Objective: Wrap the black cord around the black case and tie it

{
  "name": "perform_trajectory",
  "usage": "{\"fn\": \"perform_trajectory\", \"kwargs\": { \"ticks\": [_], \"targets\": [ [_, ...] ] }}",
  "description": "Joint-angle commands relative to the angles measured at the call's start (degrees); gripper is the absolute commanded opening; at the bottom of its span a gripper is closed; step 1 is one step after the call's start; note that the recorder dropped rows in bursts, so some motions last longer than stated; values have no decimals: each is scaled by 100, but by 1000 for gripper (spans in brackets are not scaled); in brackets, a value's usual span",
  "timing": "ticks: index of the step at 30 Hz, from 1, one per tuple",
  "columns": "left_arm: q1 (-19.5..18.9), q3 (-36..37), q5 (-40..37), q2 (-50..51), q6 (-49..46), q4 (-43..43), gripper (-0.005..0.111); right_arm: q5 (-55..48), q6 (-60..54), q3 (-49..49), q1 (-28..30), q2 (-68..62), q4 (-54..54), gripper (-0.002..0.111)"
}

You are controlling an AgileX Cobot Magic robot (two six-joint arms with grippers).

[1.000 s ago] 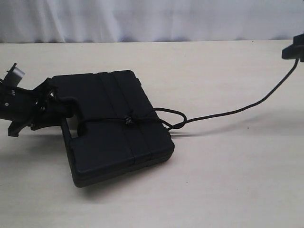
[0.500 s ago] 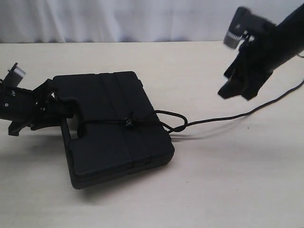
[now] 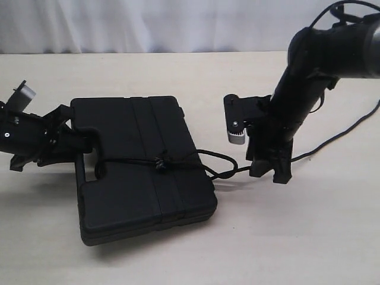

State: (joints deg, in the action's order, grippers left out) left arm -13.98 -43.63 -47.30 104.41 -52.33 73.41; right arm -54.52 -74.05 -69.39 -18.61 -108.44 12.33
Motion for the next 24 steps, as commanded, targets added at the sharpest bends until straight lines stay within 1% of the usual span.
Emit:
{"fn": "perform_trajectory", "kwargs": {
  "ticks": [1, 3, 4, 5, 6, 7, 11, 15, 16, 19, 20, 22, 24],
  "targets": [
    [6, -50, -205, -92, -183, -81, 0, 67, -4, 19, -88, -164, 0, 33],
    [6, -50, -205, -92, -183, -81, 0, 161, -4, 19, -88, -176, 115, 31],
    [6, -50, -205, -92, -183, -81, 0, 197, -4, 19, -88, -176, 128, 27],
    [6, -50, -231, -92, -183, -80, 0, 213, -4, 7, -88, -176, 128, 22],
    [6, -50, -262, -92, -195, -80, 0, 229, -4, -6, -88, -165, 128, 12],
    [6, -50, -275, -92, -220, -80, 0, 238, -4, -34, -88, -154, 128, 5],
    [6, -50, -455, -92, -556, -80, 0, 396, 403, -192, -76, -154, -207, 4],
    [6, -50, -597, -92, -718, -92, 0, 687, 1387, -395, 3, -154, -983, 4],
    [6, -50, -617, -92, -798, -92, 0, 712, 1663, -515, 142, -154, -909, 4],
    [6, -50, -569, -92, -843, -184, 0, 639, 1784, -625, 638, -150, -271, 4],
    [6, -50, -498, -92, -852, -262, 0, 578, 1878, -625, 897, -150, -257, 4],
    [6, -50, -436, -92, -852, -286, 0, 523, 2301, -625, 1228, -150, -271, 4],
    [6, -50, -351, -92, -852, -286, 0, 512, 2612, -625, 1423, -150, -229, 4]
  ]
}}
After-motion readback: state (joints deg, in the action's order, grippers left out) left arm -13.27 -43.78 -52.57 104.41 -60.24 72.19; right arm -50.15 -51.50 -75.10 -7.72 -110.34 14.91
